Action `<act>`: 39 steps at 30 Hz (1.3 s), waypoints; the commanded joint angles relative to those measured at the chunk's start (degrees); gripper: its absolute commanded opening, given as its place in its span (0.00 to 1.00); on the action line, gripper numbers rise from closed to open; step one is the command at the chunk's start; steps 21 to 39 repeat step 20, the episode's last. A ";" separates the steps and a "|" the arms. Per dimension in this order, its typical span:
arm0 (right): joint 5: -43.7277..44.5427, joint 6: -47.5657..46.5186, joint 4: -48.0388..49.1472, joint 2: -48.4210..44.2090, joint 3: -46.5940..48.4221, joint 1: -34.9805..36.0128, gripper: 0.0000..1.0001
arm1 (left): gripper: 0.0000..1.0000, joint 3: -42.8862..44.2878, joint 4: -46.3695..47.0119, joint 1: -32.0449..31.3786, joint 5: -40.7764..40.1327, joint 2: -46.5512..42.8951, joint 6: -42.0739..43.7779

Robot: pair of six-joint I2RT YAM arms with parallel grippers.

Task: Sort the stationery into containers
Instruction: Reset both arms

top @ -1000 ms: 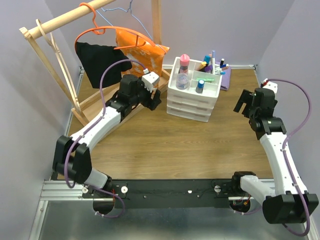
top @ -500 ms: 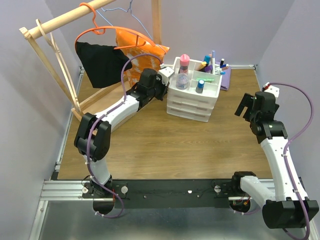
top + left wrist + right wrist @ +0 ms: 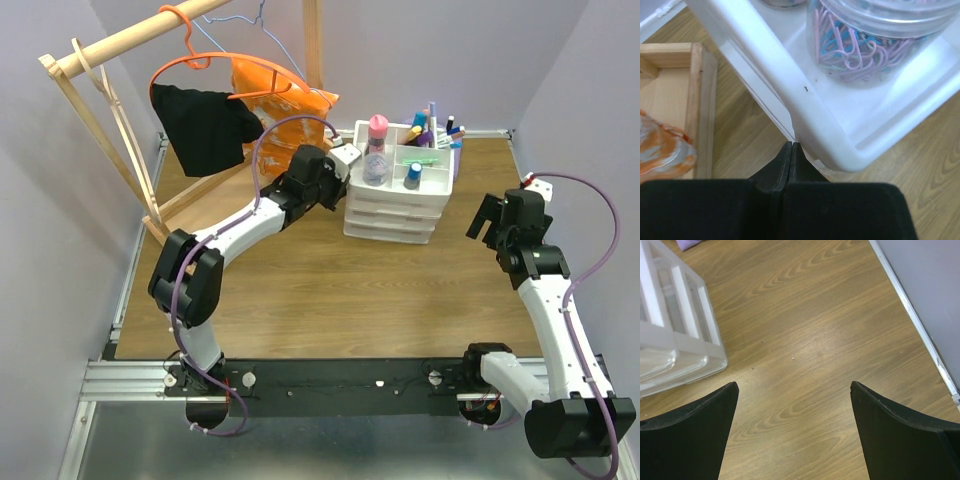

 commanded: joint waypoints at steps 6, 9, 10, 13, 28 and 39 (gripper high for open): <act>-0.85 0.70 2.19 0.10 -1.21 -0.05 1.00 | 0.01 -0.13 -2.44 -3.44 0.60 -3.84 -0.92; -0.32 0.26 1.75 -0.34 -1.12 -0.05 1.00 | 0.35 -1.09 -7.70 -1.86 -3.19 -6.64 -0.48; 0.12 -0.01 1.84 -0.52 -1.29 -0.05 1.00 | 0.47 -1.36 -9.30 -1.07 -3.63 -7.35 -0.74; 1.35 -0.54 2.10 -0.78 -1.56 0.03 1.00 | 0.98 -3.72 -14.58 2.09 -5.21 -10.43 -2.23; 0.56 -1.15 4.03 -0.17 -2.35 -0.05 1.00 | 0.99 -13.48 -13.01 3.59 -4.69 -19.48 -2.68; 0.56 -1.15 4.03 -0.17 -2.35 -0.05 1.00 | 0.99 -13.48 -13.01 3.59 -4.69 -19.48 -2.68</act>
